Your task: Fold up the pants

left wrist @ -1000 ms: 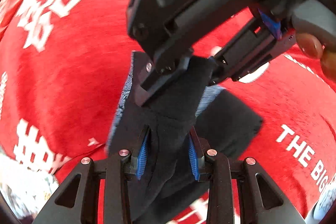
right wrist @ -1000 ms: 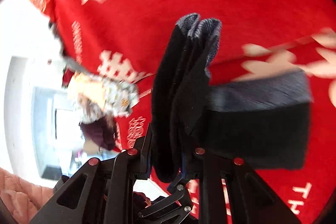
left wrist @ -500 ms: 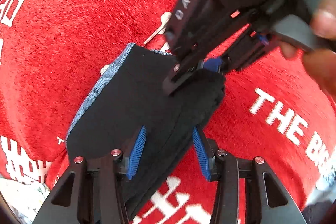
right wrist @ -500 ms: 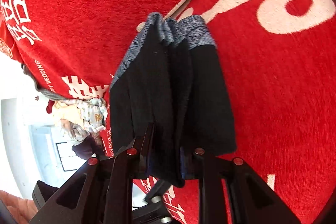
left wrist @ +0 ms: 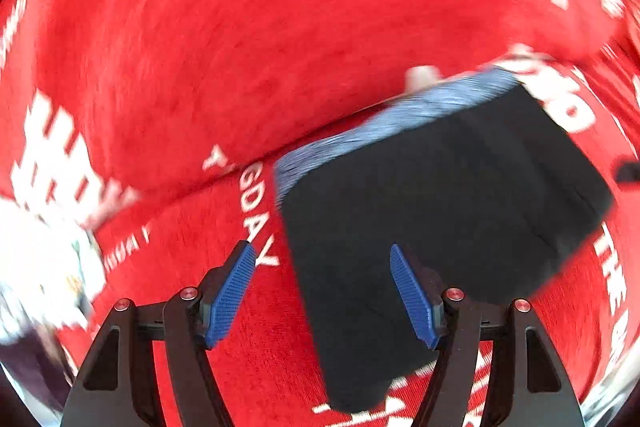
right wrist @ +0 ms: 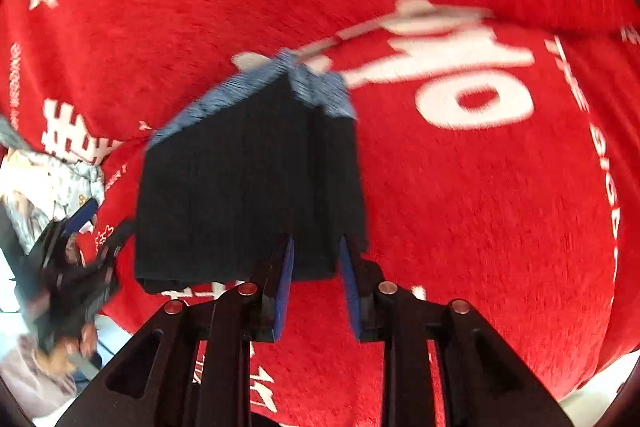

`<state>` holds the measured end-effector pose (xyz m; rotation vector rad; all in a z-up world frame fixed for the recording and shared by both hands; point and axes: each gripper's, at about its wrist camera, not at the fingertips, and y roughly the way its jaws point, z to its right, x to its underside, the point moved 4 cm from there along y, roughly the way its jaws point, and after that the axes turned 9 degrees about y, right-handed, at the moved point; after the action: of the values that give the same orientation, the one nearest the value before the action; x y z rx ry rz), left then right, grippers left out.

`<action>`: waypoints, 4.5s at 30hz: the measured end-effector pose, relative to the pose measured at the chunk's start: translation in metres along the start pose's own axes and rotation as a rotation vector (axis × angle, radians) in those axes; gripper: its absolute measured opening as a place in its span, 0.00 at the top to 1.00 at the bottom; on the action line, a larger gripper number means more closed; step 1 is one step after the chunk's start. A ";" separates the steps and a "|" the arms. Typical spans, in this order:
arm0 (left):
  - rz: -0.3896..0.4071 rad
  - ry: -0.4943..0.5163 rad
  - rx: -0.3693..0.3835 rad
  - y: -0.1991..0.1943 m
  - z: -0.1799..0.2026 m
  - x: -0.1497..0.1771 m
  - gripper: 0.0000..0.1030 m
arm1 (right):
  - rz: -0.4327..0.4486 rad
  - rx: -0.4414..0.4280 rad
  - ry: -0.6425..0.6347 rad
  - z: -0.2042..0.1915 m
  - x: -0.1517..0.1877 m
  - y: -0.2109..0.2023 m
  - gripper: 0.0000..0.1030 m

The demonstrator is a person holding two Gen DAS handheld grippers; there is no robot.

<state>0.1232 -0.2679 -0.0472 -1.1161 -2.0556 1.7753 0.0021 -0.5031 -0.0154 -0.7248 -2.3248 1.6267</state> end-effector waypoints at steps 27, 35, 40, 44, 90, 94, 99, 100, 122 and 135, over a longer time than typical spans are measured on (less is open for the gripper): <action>-0.217 -0.336 0.155 0.116 -0.053 0.013 0.16 | -0.007 0.155 -0.087 -0.038 0.015 0.064 0.75; -0.183 -0.359 0.196 0.075 -0.076 0.042 0.16 | -0.003 0.142 -0.070 -0.043 0.014 0.062 0.63; -0.203 -0.335 0.238 0.058 -0.074 0.064 0.16 | -0.011 0.158 -0.090 -0.051 0.016 0.063 0.50; -0.218 -0.293 0.249 0.054 -0.054 0.068 0.16 | -0.028 0.174 -0.107 -0.058 0.022 0.057 0.40; -0.296 -0.395 0.523 0.088 -0.044 0.041 0.00 | -0.144 0.029 0.081 0.024 -0.024 0.061 0.16; -0.279 -0.418 0.580 0.093 -0.038 0.037 0.00 | -0.165 -0.031 0.084 0.028 -0.032 0.069 0.16; -0.270 -0.389 0.595 0.106 -0.027 0.031 0.00 | -0.225 -0.129 0.091 0.028 -0.037 0.085 0.16; -0.265 -0.387 0.604 0.107 -0.025 0.029 0.00 | -0.229 -0.144 0.090 0.028 -0.039 0.087 0.16; -0.167 -0.345 0.658 0.102 -0.001 0.009 0.30 | -0.289 -0.310 0.104 0.025 -0.059 0.111 0.40; -0.113 -0.304 0.651 0.016 -0.032 0.050 0.48 | -0.294 -0.395 0.111 -0.005 -0.020 0.050 0.57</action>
<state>0.1145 -0.2113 -0.0685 -0.5555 -1.4269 2.4028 0.0353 -0.4959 -0.0573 -0.4937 -2.5515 0.9946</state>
